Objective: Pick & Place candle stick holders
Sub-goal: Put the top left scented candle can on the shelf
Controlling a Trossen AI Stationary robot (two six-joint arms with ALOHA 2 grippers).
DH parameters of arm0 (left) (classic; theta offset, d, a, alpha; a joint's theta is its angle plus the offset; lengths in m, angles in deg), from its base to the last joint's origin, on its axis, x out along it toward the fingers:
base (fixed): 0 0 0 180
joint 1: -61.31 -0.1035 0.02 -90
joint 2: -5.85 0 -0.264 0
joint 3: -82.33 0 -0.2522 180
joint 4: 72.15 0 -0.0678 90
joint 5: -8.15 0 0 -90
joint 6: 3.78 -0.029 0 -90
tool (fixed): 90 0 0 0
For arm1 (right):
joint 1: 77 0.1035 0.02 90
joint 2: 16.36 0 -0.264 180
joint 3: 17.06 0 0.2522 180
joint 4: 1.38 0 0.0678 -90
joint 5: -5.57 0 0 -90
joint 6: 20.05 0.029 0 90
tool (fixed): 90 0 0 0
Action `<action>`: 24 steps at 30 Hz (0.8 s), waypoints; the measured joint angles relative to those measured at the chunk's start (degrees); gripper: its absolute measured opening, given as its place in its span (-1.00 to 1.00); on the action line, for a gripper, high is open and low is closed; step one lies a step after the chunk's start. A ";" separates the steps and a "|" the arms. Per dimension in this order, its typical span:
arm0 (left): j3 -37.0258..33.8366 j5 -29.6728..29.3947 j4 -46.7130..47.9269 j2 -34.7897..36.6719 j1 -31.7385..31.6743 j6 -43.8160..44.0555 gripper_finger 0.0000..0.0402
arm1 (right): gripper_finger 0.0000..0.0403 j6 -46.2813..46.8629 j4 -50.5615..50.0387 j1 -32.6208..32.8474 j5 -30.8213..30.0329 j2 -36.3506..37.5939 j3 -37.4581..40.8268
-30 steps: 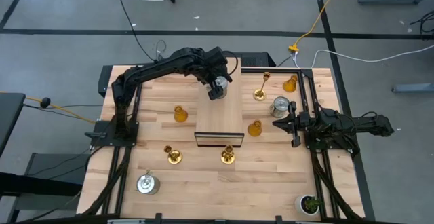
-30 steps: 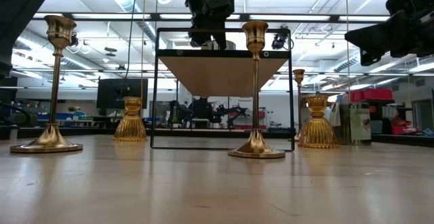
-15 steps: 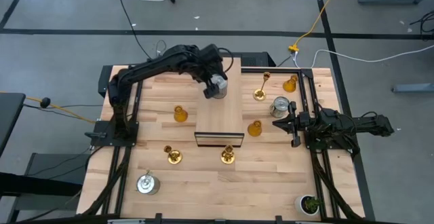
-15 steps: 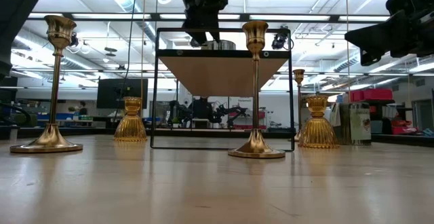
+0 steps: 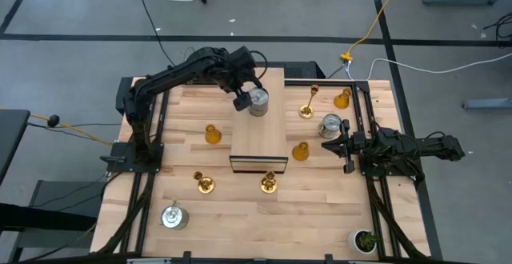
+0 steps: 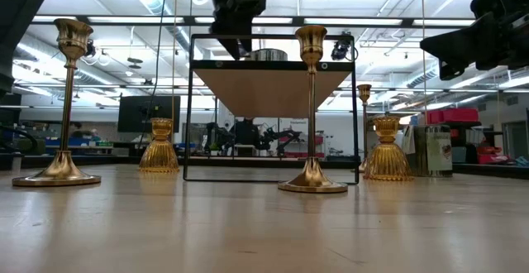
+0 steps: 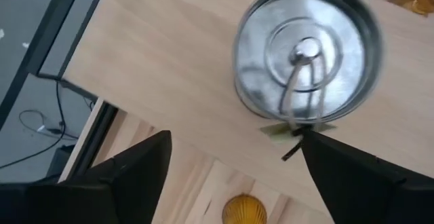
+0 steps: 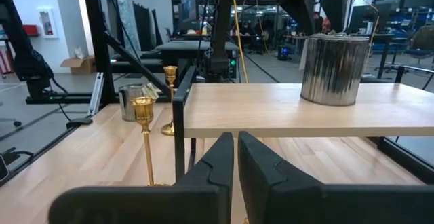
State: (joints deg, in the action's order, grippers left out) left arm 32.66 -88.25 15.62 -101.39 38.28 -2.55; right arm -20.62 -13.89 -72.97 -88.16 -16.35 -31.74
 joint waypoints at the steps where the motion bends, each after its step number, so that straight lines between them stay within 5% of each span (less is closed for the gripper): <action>1: 0.00 0.00 0.18 0.00 -0.18 0.02 0.63 | -0.87 0.02 0.00 0.00 -0.02 0.00 0.00; 24: -0.02 -3.77 1.39 0.00 -3.21 -3.13 -0.13 | -0.87 0.01 0.00 -0.02 0.18 0.00 -0.01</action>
State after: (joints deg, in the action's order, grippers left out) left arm 32.64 -92.01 17.02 -101.39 35.07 -5.68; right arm -20.62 -13.89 -72.99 -87.98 -16.35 -31.75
